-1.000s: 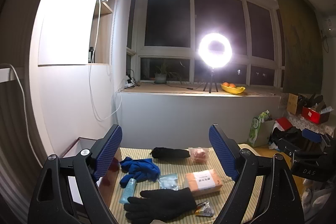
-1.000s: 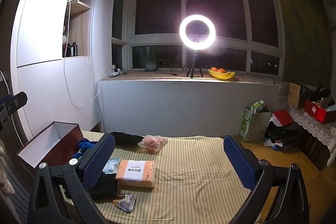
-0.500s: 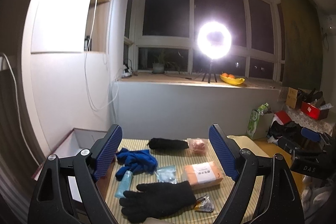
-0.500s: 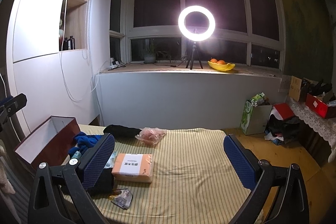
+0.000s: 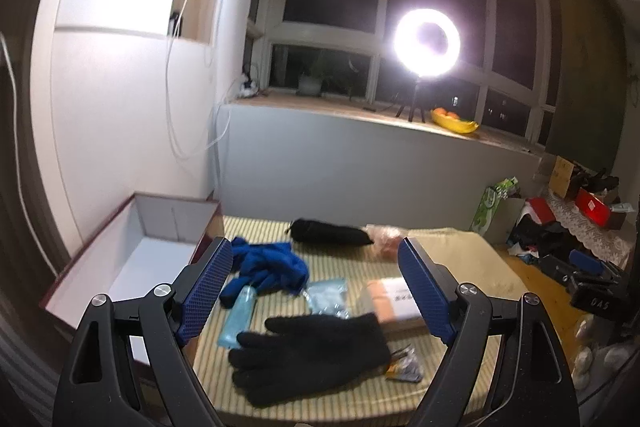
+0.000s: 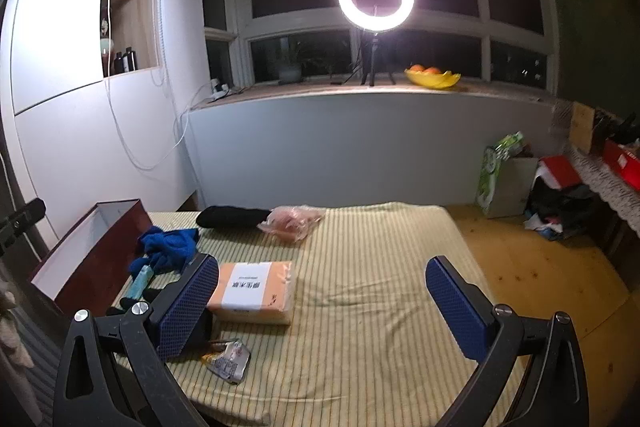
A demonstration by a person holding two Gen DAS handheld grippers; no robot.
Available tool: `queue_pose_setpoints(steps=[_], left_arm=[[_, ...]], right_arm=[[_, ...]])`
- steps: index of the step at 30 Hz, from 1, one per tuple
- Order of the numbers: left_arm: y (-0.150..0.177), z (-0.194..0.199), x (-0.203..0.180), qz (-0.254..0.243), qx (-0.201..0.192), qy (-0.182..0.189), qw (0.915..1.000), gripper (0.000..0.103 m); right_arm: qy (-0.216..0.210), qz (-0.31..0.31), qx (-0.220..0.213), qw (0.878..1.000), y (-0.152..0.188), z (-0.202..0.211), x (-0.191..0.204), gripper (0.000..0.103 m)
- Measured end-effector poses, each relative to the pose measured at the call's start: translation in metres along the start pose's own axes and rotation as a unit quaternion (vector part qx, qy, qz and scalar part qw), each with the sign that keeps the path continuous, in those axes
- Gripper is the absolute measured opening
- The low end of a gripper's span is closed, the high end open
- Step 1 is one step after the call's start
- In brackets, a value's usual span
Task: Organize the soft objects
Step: 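Move the left tool down to the peach tissue packet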
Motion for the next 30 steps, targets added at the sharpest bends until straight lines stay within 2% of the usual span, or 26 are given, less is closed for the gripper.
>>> queue_pose_setpoints(steps=[6,12,20,25,30], left_arm=[[0.011,-0.018,0.014,0.022,0.035,0.015,0.999,0.085],[0.018,-0.054,0.009,0.037,0.089,0.066,0.9932,0.085],[0.035,-0.113,-0.009,0.028,0.173,0.116,0.9776,0.083],[0.049,-0.143,-0.023,0.007,0.217,0.14,0.966,0.074],[0.058,-0.168,-0.034,-0.006,0.249,0.155,0.9561,0.068]], right_arm=[[-0.042,-0.014,0.034,0.998,0.006,-0.022,-0.004,0.102],[-0.082,-0.029,0.081,0.993,0.009,-0.05,-0.004,0.102],[-0.15,-0.06,0.164,0.973,0.012,-0.104,-0.003,0.102],[-0.187,-0.084,0.216,0.955,0.019,-0.141,-0.001,0.102],[-0.21,-0.098,0.259,0.937,0.024,-0.173,0.006,0.095]])
Point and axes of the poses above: each gripper's, at about its wrist camera, not at the fingertips, and z roughly against the way its jaws point, x to its left, y to its underside, the point moved 1 cm from there along -z, roughly the way its jaws point, and after that the axes turned 8 degrees about y, right-handed, at the moved point
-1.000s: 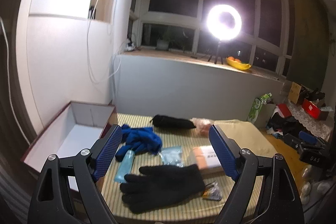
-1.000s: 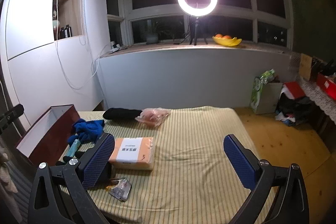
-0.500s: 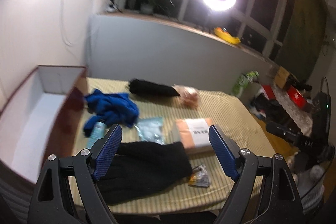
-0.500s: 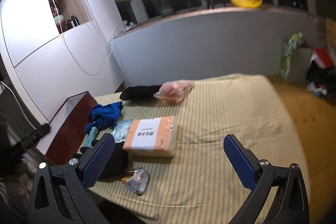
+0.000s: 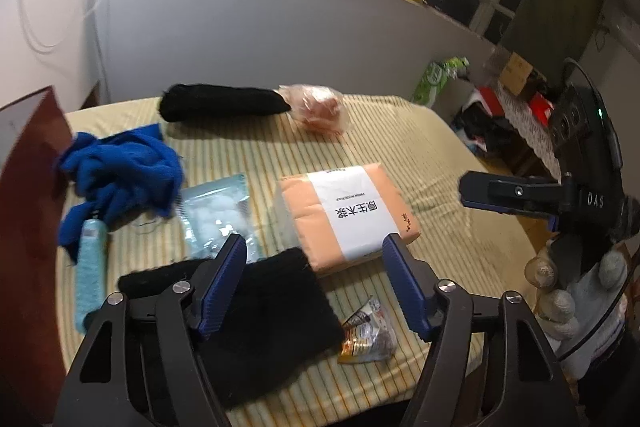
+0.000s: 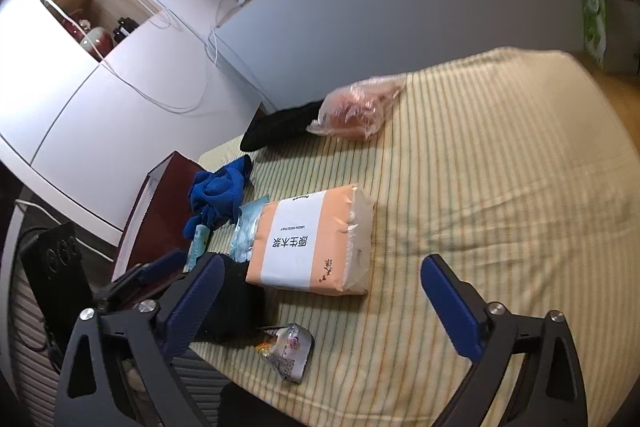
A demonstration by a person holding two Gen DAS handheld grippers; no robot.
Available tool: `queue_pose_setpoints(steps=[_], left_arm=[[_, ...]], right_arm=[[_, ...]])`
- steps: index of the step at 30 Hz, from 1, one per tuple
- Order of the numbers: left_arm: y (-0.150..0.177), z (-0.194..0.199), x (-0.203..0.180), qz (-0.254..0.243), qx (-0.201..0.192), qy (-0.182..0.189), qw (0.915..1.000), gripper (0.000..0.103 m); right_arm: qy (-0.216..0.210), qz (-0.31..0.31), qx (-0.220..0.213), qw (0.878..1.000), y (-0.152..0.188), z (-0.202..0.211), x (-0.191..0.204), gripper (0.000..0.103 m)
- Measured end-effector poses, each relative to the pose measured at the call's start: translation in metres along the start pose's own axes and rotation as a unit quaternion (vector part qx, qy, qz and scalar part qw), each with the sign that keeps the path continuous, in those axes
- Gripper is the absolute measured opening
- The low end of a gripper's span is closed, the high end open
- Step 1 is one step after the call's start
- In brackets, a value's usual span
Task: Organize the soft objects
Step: 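Move the left tool down to the peach tissue packet, then close the left gripper on the tissue packet and lift it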
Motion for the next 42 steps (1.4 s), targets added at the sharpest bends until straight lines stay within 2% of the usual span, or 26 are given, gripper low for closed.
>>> queue_pose_setpoints(steps=[2,6,10,15,17,22,31,42], left_arm=[[-0.003,-0.008,0.0,-0.004,0.01,0.003,0.9999,0.067],[-0.007,-0.025,0.0,-0.017,0.037,0.01,0.9991,0.066],[-0.009,-0.04,0.005,-0.007,0.062,0.024,0.9977,0.066],[-0.012,-0.051,0.004,-0.011,0.091,0.039,0.995,0.066],[-0.013,-0.056,0.004,-0.016,0.102,0.039,0.9938,0.066],[-0.015,-0.066,0.005,-0.018,0.129,0.045,0.9905,0.066],[-0.018,-0.073,0.0,-0.02,0.133,0.052,0.9896,0.066],[-0.024,-0.069,-0.025,-0.028,0.111,0.074,0.9907,0.066]], right_arm=[[-0.009,-0.002,0.014,1.0,-0.002,-0.009,0.0,0.088],[-0.015,-0.002,0.042,0.999,-0.005,-0.027,-0.002,0.081],[-0.019,-0.005,0.058,0.998,-0.008,-0.038,-0.004,0.071],[-0.023,-0.009,0.079,0.997,-0.013,-0.053,-0.005,0.067],[-0.024,-0.007,0.087,0.996,-0.014,-0.057,-0.005,0.061],[-0.018,0.0,0.097,0.995,-0.013,-0.064,-0.002,0.058],[-0.013,0.0,0.116,0.993,-0.012,-0.077,-0.001,0.047],[0.003,-0.007,0.099,0.995,-0.013,-0.055,-0.015,0.047]])
Point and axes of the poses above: each gripper's, at about its wrist camera, not at the fingertips, and z roughly against the way its jaws point, x to its left, y to its underside, the point moved 1 cm from there along -z, roughly the way its jaws point, and after that the axes turned 8 degrees about y, right-handed, at the moved point
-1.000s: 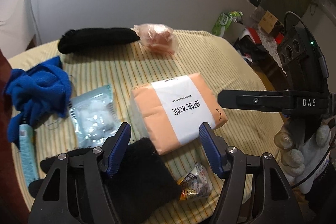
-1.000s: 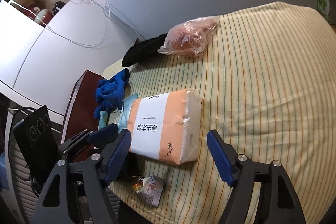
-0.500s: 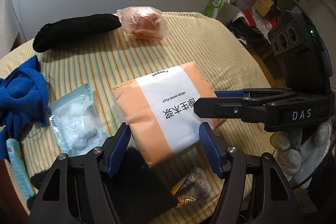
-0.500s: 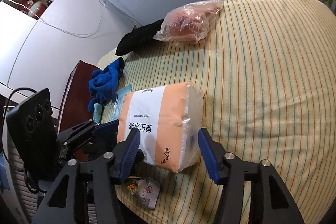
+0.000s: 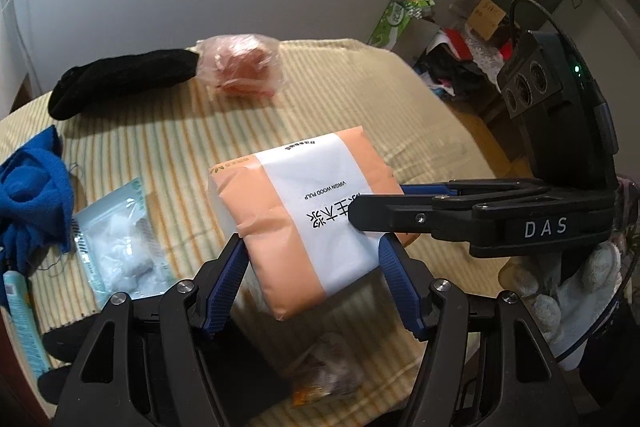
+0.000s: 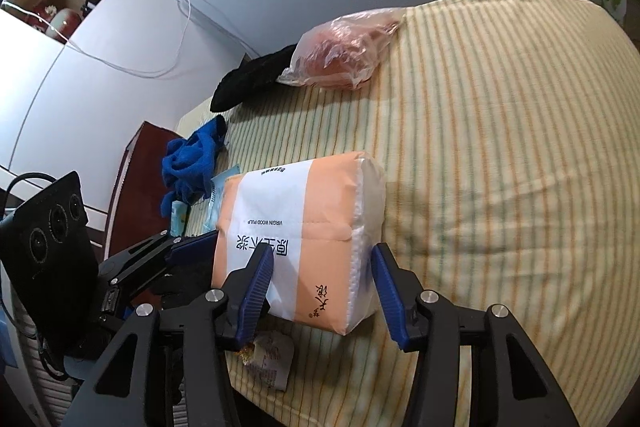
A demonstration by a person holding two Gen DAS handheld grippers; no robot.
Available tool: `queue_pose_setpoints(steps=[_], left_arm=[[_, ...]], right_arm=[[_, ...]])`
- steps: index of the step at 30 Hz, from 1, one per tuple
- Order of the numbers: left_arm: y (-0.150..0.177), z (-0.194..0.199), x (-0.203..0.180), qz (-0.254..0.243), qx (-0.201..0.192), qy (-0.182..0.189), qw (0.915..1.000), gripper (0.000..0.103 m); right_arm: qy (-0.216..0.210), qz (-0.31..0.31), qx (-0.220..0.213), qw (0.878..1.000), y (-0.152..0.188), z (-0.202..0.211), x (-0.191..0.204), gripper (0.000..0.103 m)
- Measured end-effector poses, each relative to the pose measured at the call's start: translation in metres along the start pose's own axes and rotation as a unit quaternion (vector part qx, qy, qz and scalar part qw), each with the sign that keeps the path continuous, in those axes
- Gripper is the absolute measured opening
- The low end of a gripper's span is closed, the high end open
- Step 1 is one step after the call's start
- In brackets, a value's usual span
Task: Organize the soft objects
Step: 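Close the left gripper on the tissue packet and lift it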
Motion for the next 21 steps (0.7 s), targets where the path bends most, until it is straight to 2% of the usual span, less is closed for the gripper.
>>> queue_pose_setpoints(steps=[5,10,16,21], left_arm=[[-0.001,0.009,-0.016,-0.011,-0.015,0.007,0.9998,0.066],[0.004,0.039,-0.023,-0.02,-0.044,0.0,0.9988,0.066],[0.018,0.092,-0.018,-0.014,-0.091,-0.019,0.9956,0.066],[0.038,0.144,0.003,0.0,-0.126,-0.045,0.991,0.066]], right_arm=[[0.005,0.002,-0.015,1.0,0.005,0.021,-0.003,0.047],[0.005,0.017,-0.033,0.999,0.011,0.044,0.013,0.047],[-0.008,0.057,-0.048,0.997,0.016,0.064,0.062,0.047],[-0.024,0.109,-0.051,0.992,0.02,0.069,0.121,0.047]])
Point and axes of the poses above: each gripper's, at about its wrist camera, not at the fingertips, and z roughly against the way its jaws point, x to its left, y to its underside, the point moved 1 cm from there along -z, roughly the way its jaws point, and after that the axes turned 8 degrees about y, right-handed, at the moved point
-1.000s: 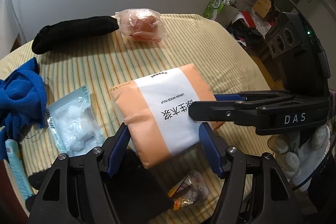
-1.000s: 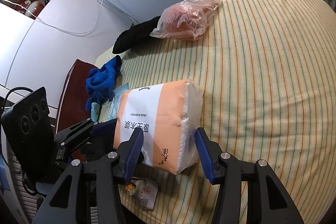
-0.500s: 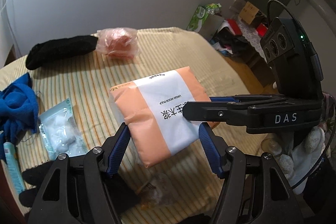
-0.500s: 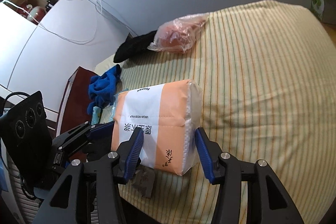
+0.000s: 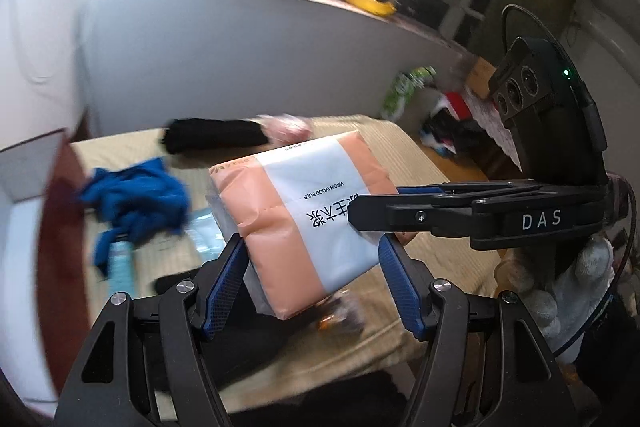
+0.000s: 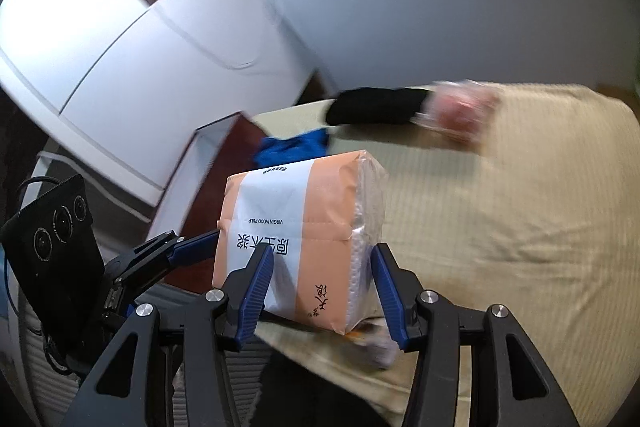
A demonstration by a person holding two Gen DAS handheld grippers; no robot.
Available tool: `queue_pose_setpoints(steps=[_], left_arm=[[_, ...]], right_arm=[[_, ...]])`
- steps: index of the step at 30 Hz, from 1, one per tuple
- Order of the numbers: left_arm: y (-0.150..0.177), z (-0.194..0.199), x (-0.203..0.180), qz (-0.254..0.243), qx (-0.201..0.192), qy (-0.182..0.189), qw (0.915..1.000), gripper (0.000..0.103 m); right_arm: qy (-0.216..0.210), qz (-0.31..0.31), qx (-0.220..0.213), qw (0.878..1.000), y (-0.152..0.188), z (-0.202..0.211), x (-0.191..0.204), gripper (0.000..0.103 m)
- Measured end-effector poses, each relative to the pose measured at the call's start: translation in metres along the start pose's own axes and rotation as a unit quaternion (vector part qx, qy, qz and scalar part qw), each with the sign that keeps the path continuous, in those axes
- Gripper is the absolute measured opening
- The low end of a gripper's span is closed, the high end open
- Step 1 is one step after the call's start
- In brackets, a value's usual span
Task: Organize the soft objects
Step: 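Close the left gripper on the tissue packet and lift it, then carry the packet over the shoebox and open the left gripper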
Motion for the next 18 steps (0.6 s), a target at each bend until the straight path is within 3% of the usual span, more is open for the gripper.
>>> queue_pose_setpoints(steps=[8,18], left_arm=[[0.02,0.078,0.055,0.044,-0.051,-0.053,0.9963,0.066],[0.05,0.147,0.121,0.105,-0.097,-0.117,0.9828,0.066]], right_arm=[[-0.033,0.074,0.014,0.997,-0.01,-0.032,0.104,0.047],[-0.061,0.15,0.039,0.986,-0.019,-0.09,0.22,0.047]])
Point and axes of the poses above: each gripper's, at about its wrist camera, not at the fingertips, and z roughly against the way its jaws point, x to its left, y to its underside, the point moved 1 cm from there along -z, roughly the way its jaws point, and after that the axes turned 8 degrees about y, right-handed, at the moved point
